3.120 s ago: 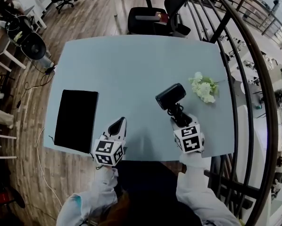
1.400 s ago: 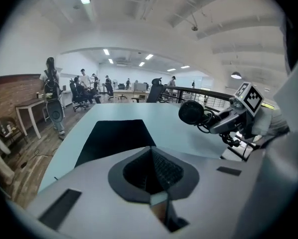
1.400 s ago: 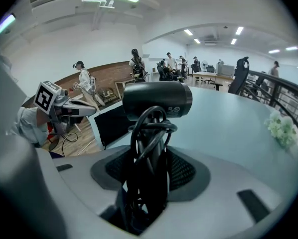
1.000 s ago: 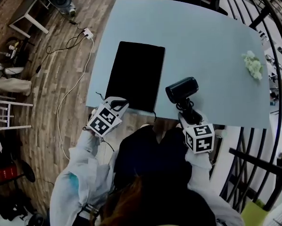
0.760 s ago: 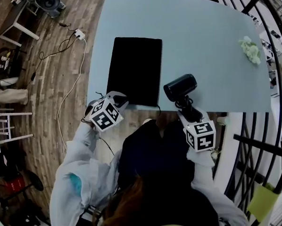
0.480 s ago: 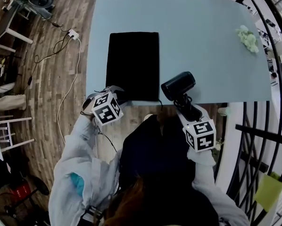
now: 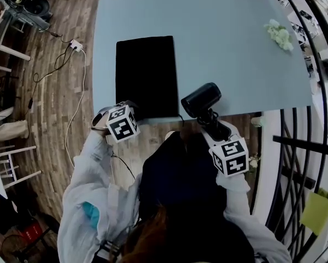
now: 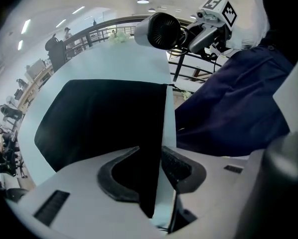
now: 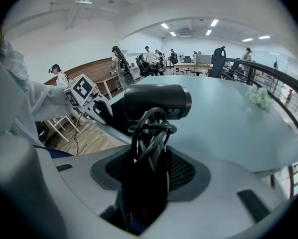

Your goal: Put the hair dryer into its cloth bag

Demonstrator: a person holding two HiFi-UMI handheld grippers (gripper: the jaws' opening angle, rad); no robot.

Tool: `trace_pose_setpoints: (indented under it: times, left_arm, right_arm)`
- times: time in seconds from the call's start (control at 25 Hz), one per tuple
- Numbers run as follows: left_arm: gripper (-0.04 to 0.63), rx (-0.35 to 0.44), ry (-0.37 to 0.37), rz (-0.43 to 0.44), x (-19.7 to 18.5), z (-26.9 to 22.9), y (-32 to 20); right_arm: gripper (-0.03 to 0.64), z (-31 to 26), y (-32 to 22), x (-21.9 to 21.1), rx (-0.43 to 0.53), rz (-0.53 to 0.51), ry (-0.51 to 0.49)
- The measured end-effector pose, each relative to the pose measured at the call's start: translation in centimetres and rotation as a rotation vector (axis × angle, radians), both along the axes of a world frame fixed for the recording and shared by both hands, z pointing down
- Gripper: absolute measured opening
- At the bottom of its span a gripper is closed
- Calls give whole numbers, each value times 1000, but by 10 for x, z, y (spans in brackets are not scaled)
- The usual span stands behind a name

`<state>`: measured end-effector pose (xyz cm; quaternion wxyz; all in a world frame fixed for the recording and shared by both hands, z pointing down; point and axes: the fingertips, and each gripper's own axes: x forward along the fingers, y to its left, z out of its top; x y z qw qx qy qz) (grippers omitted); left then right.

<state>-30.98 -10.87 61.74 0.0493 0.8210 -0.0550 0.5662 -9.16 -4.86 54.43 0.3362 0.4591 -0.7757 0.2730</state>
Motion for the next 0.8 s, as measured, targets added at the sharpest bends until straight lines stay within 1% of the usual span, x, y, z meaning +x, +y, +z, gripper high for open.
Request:
trace_pose_setpoints:
  times: [0.08,0.2,0.32,0.4,0.52,0.64,0.8]
  left_arm:
    - [142,-1,0,-5,0,0,0]
    - [110,6,5,-21,2,-1,-2]
    - [61,17,17,-42,1,-3,-5]
    - [58,10,33,-57,1,-5,-6]
    - [58,-21,52,-75,0,-8,-4]
    - [58,-65,73,-74,4,-13,1]
    - [58,-141,150,-107,21,-23,8]
  right_arm:
    - [210,-1,1,3,1,3,3]
    - [210,-1,1,6,1,5,6]
    - [210,-1,1,4,4,1,3]
    - [210,-1,1,3,5,-2,1]
    - [210,0,4,1,2,0,1]
    - [210,0,7,3,2,5,2]
    - [210,-2,10,8,12,13,-2]
